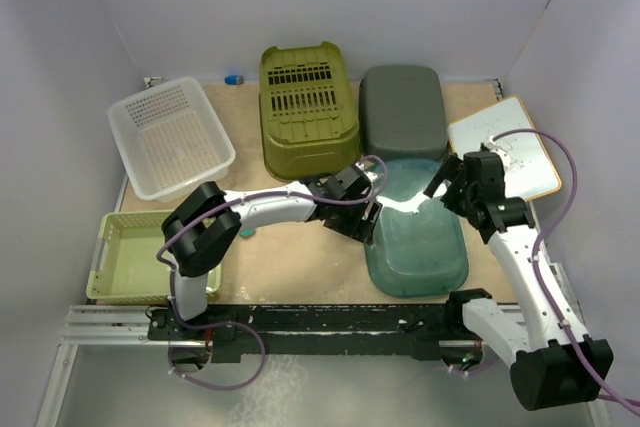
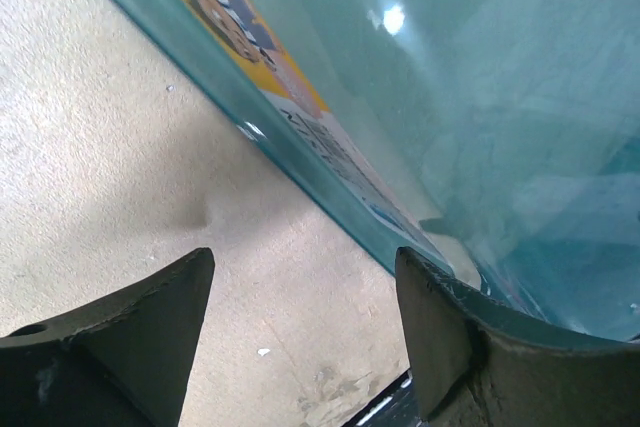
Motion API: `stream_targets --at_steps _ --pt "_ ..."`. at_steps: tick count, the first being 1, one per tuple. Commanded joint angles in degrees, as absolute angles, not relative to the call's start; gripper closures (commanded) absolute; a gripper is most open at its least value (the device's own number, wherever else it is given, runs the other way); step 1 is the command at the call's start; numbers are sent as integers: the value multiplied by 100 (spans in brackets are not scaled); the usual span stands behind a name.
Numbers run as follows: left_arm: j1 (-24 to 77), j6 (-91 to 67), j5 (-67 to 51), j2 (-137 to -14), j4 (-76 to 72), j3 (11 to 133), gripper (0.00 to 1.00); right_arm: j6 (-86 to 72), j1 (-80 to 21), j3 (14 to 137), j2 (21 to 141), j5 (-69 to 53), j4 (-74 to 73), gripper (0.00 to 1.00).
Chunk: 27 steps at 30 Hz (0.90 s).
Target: Turn the large container upside down
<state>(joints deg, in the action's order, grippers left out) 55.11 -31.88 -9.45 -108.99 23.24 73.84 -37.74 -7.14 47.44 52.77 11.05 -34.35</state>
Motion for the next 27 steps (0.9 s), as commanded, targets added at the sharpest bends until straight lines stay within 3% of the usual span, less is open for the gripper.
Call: stream_targets --at_steps 1,15,21,23,27 --pt "5546 -2895 -633 -10610 2488 7678 29 -3530 -740 5090 5320 1650 -3817 0" --pt "5176 -2756 -142 -9716 3021 8071 29 -2816 -738 5135 4745 613 -3105 1" --pt "4105 -2705 225 -8910 3554 8134 29 -2972 -823 4757 4862 -2185 -1732 1" --pt "3670 -2624 581 -8646 3839 8258 30 -3189 -1255 4675 5043 -2353 -1362 0" --pt "2637 -2547 1036 -8277 4245 8410 30 -3213 -2615 4894 5696 -1483 -1127 0"
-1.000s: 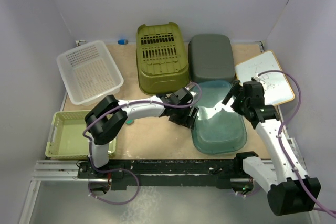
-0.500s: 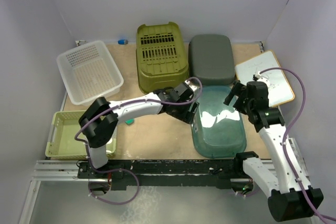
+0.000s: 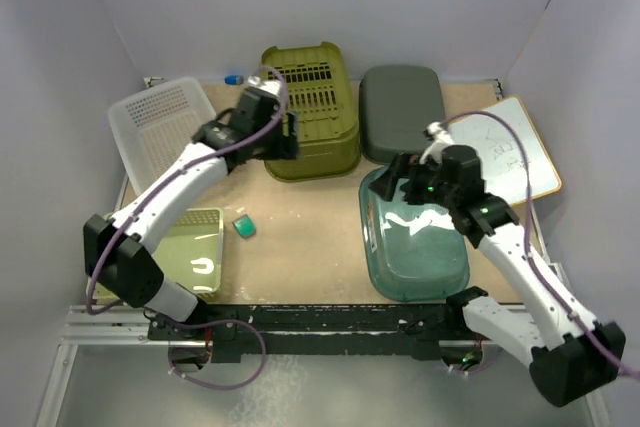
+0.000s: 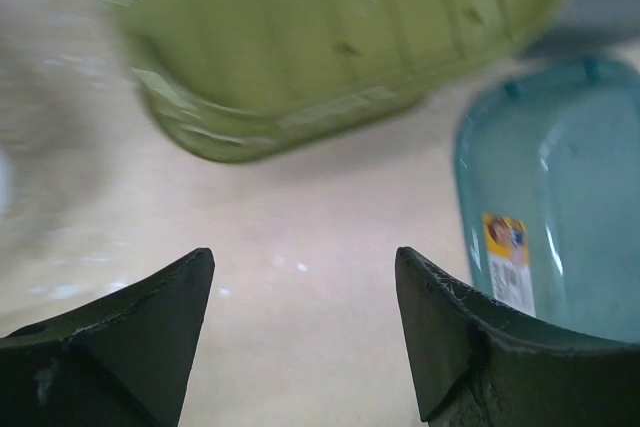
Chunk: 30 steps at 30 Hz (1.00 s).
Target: Turn the large container upside down
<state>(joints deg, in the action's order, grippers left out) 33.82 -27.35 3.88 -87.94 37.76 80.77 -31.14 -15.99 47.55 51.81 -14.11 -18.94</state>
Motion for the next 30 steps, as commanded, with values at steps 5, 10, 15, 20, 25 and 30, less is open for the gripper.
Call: stream_targets --at_steps 5,10,15,20,25,30 --pt "934 -2831 621 -8226 4102 8134 30 -3254 -3568 5318 6979 -659 -1276 0" --pt "297 -3009 515 -8610 3968 8011 29 -3305 -3581 5334 7523 163 -1753 0" --pt "71 -3148 765 -9026 3881 8079 29 -3291 -3584 5231 7559 706 -2119 0" --pt "27 -3190 1005 -9186 3653 8161 29 -3118 -3583 5282 7383 377 -1869 0" --pt "33 -3165 1335 -9288 3339 8214 28 -3139 -3583 5230 6897 -188 -1401 0" --pt "26 -3091 1878 -9606 3006 8318 31 -3100 -3578 5229 6395 256 -1445 0"
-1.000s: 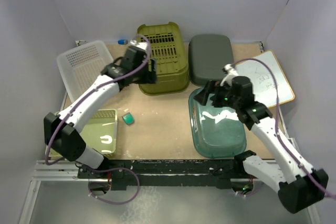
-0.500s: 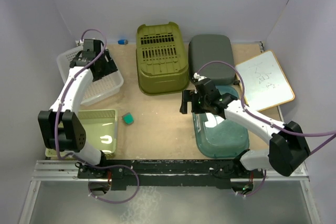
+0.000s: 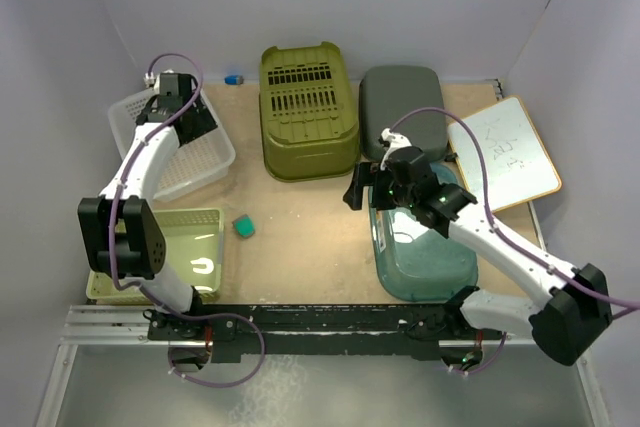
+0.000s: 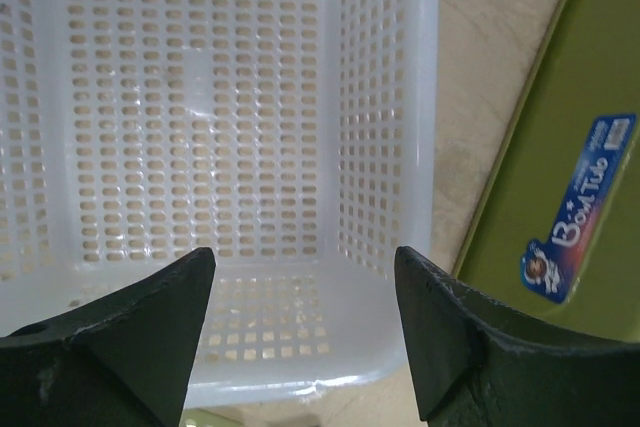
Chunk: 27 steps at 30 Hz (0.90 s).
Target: Turn the large container upside down
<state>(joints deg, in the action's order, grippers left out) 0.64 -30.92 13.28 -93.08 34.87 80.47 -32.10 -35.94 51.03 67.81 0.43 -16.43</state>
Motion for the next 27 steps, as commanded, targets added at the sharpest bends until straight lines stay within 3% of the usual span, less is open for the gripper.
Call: stream_targets --at_steps 1,5,12,14,20,23,24,27 --pt "34 -3055 1864 -9834 3193 8579 31 -3101 -3579 5229 6332 273 -1509 0" --pt "65 -3016 1513 -10747 3642 9496 33 -3094 -3585 5090 6215 384 -1745 0" --pt "272 -3044 1488 -11514 3332 9961 34 -3207 -3586 4889 6170 507 -1679 0" --pt "272 -3000 1440 -11772 3432 10172 41 -3257 -3582 4823 6162 453 -1628 0" --pt "274 -2907 960 -11638 3460 10384 77 -3331 -3583 4723 6105 434 -1748 0" --pt "275 -2837 789 -11383 3452 10396 85 -3383 -3586 4694 6098 331 -1761 0" --pt "273 -2822 776 -11329 3456 10397 82 -3374 -3579 4700 6116 329 -1758 0" --pt "289 -2808 867 -11259 3451 10459 58 -3355 -3579 4749 6180 291 -1738 0"
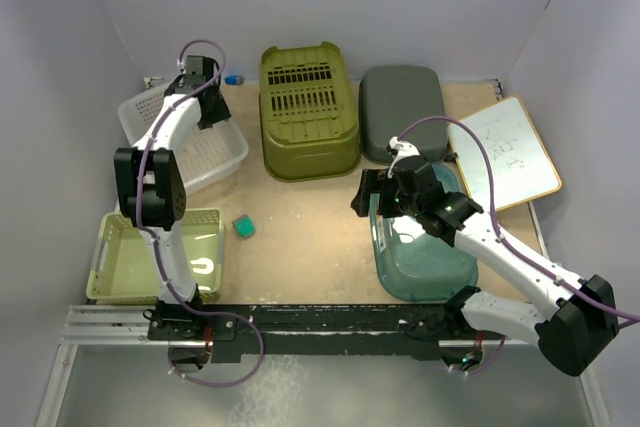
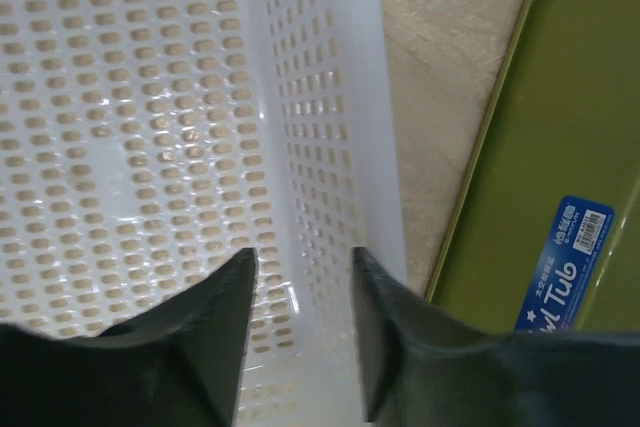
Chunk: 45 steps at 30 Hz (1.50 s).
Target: Turn the large container upside down
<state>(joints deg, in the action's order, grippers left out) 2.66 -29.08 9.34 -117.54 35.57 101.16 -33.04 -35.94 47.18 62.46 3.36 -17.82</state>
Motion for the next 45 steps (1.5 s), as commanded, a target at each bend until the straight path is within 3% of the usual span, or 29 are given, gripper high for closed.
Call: stream_targets --at_steps 1,3,5,13,20,25,29,36,45 --pt "309 -2812 961 -11278 3432 10480 51 -3349 -3585 4759 6205 282 -1723 0" --pt "363 -2804 1120 -11383 3434 10608 41 -3354 -3579 4779 6243 273 -1703 0" --pt "401 -2795 1187 -11578 3497 10829 38 -3351 -3585 4787 6249 288 -1713 0" --pt "527 -2835 1258 -12068 3362 10969 37 -3363 -3583 4674 6159 290 -1818 0" --pt "535 -2891 1089 -12455 3487 11083 51 -3358 -3584 4676 6231 255 -1838 0" --pt "536 -2866 798 -12146 3496 11176 82 -3362 -3586 4667 6223 236 -1861 0" --pt "537 -2831 459 -11843 3728 11461 100 -3359 -3585 4675 6231 237 -1839 0" --pt "324 -3120 -630 -11079 3649 11513 100 -3361 -3581 4700 6310 206 -1801 0" --pt "-386 -4334 -3086 -10265 2036 10251 100 -3357 -3585 4711 6354 189 -1751 0"
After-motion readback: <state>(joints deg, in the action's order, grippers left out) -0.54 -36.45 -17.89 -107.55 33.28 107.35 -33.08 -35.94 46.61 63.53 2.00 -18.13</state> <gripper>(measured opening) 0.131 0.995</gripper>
